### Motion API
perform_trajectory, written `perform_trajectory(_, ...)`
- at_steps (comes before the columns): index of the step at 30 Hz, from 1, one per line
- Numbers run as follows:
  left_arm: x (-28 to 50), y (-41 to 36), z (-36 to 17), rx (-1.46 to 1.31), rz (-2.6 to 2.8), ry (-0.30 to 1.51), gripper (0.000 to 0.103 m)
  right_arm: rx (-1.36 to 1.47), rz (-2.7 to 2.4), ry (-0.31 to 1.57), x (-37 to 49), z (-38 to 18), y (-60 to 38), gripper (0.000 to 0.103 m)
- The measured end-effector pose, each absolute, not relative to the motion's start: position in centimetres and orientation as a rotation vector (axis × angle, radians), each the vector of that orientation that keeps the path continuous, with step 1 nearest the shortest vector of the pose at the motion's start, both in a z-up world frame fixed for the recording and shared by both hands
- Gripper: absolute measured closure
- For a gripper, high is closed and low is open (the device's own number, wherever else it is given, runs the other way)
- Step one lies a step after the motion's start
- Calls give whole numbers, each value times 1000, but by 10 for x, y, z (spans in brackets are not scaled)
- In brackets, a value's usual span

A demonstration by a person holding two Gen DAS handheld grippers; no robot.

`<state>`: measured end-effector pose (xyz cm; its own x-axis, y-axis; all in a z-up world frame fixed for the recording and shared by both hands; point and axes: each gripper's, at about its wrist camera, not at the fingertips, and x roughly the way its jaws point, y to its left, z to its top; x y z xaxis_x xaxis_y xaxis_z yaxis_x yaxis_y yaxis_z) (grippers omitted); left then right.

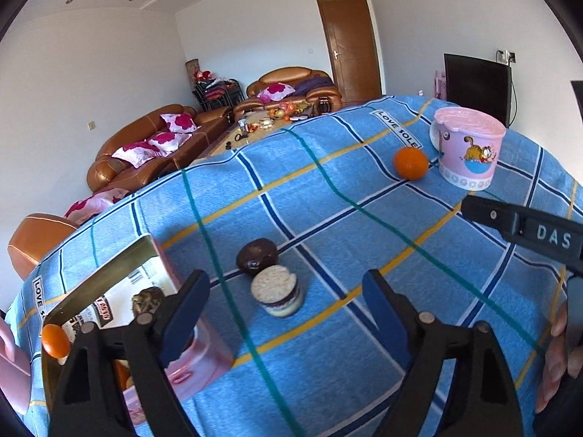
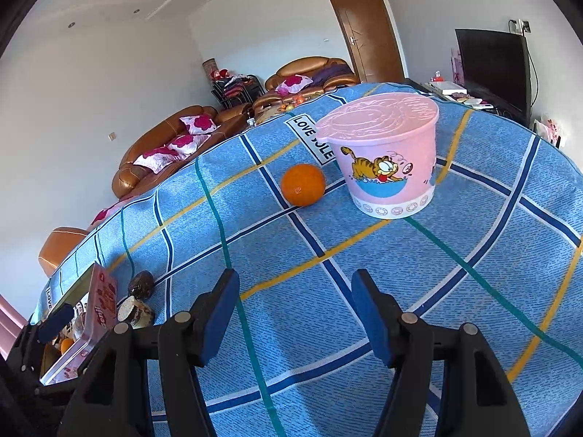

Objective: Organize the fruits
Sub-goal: 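Lower the left tool onto a white-topped round cake and close it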

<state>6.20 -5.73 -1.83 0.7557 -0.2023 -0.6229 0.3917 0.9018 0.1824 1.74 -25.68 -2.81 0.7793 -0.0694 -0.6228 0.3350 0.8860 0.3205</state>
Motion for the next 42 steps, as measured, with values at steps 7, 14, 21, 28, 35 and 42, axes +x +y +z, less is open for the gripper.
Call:
perform_trajectory(7,92,-83,-35,271,-193,786,37,520,-220,641,14,-29,-271,37)
perform_trajectory(14,100,-109,-47,354,29,800,39,582,-203,637,12,-29,-280,37)
perform_trajectory(21,104,-114,-48,341,202,815,36,619,-218,630,8,-31,-289,37)
perform_trajectory(28,116,-88,-50,251,267,858,34,625,-213,643,10,-33,-290,37)
perform_trajectory(35,111,-101,-52,277,222,864,56,632,-228,635,8,-32,-293,37)
perform_trajectory(42,116,-95,-50,240,191,877,55,635,-232,640,8,-33,-294,37)
